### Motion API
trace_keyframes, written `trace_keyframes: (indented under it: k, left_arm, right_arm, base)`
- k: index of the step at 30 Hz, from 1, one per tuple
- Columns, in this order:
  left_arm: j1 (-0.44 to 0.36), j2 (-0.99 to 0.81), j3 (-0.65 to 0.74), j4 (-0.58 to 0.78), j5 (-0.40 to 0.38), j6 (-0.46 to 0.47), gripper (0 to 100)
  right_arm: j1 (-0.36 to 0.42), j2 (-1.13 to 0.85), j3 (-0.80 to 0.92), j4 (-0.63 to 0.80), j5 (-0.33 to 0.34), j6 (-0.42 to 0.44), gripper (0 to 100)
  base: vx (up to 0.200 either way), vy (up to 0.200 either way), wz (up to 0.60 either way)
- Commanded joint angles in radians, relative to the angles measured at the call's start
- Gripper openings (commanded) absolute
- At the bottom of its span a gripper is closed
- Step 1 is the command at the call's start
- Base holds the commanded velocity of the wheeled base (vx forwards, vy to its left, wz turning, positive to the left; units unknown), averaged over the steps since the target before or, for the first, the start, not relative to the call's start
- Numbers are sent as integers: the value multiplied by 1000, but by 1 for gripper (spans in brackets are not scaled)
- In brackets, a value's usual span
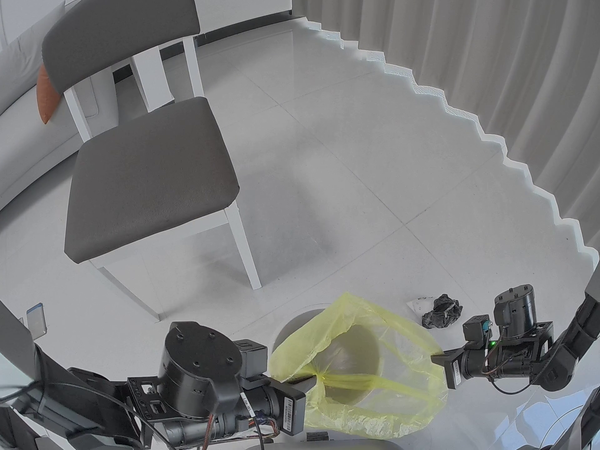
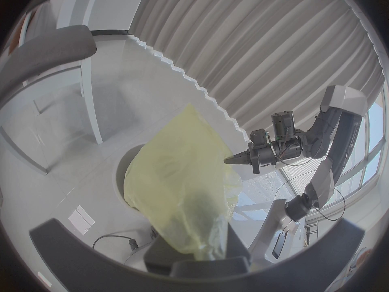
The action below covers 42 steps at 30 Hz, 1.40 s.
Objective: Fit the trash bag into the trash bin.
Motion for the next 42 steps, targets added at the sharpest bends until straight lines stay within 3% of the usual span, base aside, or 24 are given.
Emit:
trace_keyframes:
  k: [1, 8, 14, 25, 27, 33, 42]
  left_arm:
    - [26, 43, 19, -6, 0, -2, 0]
    - [132, 82, 41, -50, -5, 3, 0]
    - [205, 80, 76, -124, -9, 9, 0]
    - [214, 100, 149, -226, -15, 3, 0]
    - [248, 143, 136, -280, -42, 10, 0]
    - [251, 233, 117, -381, -54, 13, 0]
    - [253, 273, 119, -440, -55, 13, 0]
  right_arm:
    - [-16, 100, -1, -45, 10, -1, 0]
    - [-8, 261, -67, -220, 12, -4, 0]
    - [9, 291, -168, -205, 38, -1, 0]
    - [53, 303, -195, -202, 39, 6, 0]
    - [32, 291, -218, -202, 36, 6, 0]
    - [-2, 237, -227, -191, 36, 0, 0]
    - [-13, 156, -190, -199, 26, -20, 0]
  base:
    - [0, 0, 0]
    - [0, 0, 0]
    - [0, 0, 0]
    - [0, 0, 0]
    - [0, 0, 0]
    - [0, 0, 0]
    - [0, 0, 0]
